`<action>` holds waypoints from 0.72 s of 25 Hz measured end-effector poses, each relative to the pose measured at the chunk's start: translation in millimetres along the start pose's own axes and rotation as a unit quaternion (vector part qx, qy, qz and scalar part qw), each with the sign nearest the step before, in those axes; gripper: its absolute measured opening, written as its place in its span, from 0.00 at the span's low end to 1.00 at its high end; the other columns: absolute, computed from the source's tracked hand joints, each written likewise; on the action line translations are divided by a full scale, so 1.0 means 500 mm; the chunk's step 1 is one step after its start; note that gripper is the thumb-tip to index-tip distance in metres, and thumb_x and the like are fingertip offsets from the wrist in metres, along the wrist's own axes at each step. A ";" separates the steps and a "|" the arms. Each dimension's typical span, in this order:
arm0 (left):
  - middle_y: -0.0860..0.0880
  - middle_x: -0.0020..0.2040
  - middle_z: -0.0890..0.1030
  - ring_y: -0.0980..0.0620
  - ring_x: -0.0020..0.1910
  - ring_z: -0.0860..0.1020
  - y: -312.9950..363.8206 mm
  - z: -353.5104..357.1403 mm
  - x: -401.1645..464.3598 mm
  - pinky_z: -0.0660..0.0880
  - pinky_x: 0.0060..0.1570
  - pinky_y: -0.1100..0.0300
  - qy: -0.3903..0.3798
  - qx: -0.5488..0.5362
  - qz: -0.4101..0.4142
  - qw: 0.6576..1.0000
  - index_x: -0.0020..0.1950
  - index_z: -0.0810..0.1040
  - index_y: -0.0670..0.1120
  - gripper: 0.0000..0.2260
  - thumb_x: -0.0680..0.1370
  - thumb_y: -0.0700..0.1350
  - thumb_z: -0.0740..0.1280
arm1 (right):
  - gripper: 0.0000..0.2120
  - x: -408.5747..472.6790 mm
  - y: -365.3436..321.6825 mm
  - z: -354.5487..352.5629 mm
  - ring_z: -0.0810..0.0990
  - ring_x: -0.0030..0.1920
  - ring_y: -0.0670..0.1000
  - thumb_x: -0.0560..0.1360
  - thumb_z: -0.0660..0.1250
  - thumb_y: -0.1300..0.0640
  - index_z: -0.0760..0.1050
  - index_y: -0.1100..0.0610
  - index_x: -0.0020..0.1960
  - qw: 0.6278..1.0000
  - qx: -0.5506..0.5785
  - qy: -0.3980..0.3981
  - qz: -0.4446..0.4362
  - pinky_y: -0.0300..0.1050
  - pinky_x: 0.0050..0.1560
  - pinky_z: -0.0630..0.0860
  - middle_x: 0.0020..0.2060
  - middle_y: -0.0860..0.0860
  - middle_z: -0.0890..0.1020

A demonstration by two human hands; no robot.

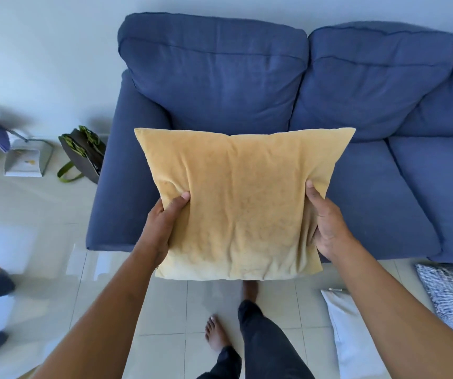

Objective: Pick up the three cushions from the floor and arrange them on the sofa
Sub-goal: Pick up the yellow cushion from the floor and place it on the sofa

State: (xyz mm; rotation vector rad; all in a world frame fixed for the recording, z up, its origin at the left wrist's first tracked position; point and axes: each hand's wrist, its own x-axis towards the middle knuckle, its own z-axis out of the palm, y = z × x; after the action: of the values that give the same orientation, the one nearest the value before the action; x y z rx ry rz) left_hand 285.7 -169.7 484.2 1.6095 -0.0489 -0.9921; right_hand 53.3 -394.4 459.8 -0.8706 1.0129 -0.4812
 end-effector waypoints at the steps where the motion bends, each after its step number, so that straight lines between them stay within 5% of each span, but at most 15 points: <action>1: 0.54 0.60 0.86 0.49 0.60 0.83 0.018 0.012 0.023 0.79 0.54 0.50 0.001 -0.004 0.000 1.000 0.67 0.78 0.54 0.24 0.74 0.60 0.75 | 0.44 0.024 -0.014 0.004 0.77 0.73 0.53 0.61 0.80 0.27 0.78 0.46 0.71 1.000 0.000 -0.009 -0.010 0.65 0.79 0.64 0.68 0.45 0.83; 3: 0.54 0.58 0.88 0.49 0.59 0.84 0.056 0.034 0.075 0.79 0.51 0.51 0.001 -0.014 0.005 1.000 0.66 0.79 0.54 0.19 0.77 0.56 0.74 | 0.43 0.078 -0.048 0.013 0.77 0.73 0.53 0.61 0.80 0.27 0.79 0.46 0.71 1.000 0.007 -0.021 -0.012 0.64 0.79 0.64 0.68 0.45 0.84; 9: 0.50 0.60 0.87 0.45 0.62 0.83 0.149 0.082 0.273 0.79 0.52 0.50 0.022 -0.009 -0.003 1.000 0.69 0.78 0.49 0.27 0.71 0.53 0.75 | 0.40 0.268 -0.130 0.063 0.79 0.70 0.48 0.63 0.80 0.32 0.79 0.47 0.71 0.999 0.013 -0.029 -0.006 0.60 0.79 0.66 0.65 0.43 0.85; 14: 0.49 0.61 0.86 0.45 0.61 0.83 0.178 0.107 0.453 0.80 0.54 0.48 0.045 -0.020 -0.014 0.999 0.67 0.79 0.50 0.24 0.72 0.49 0.76 | 0.47 0.455 -0.143 0.105 0.78 0.71 0.50 0.54 0.84 0.32 0.79 0.47 0.70 1.000 -0.009 -0.026 0.004 0.58 0.80 0.65 0.65 0.43 0.85; 18: 0.49 0.63 0.86 0.45 0.63 0.83 0.195 0.118 0.575 0.80 0.59 0.47 0.039 -0.008 0.001 0.999 0.69 0.78 0.50 0.21 0.76 0.45 0.75 | 0.39 0.578 -0.160 0.128 0.78 0.71 0.51 0.61 0.83 0.40 0.79 0.49 0.70 1.000 -0.018 -0.001 0.007 0.58 0.80 0.65 0.65 0.44 0.85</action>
State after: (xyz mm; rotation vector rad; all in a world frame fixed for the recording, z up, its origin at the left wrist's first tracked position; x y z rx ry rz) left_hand 478.4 -398.0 405.8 1.6312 0.0099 -0.9254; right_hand 248.6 -619.8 387.8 -0.8954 1.0286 -0.4508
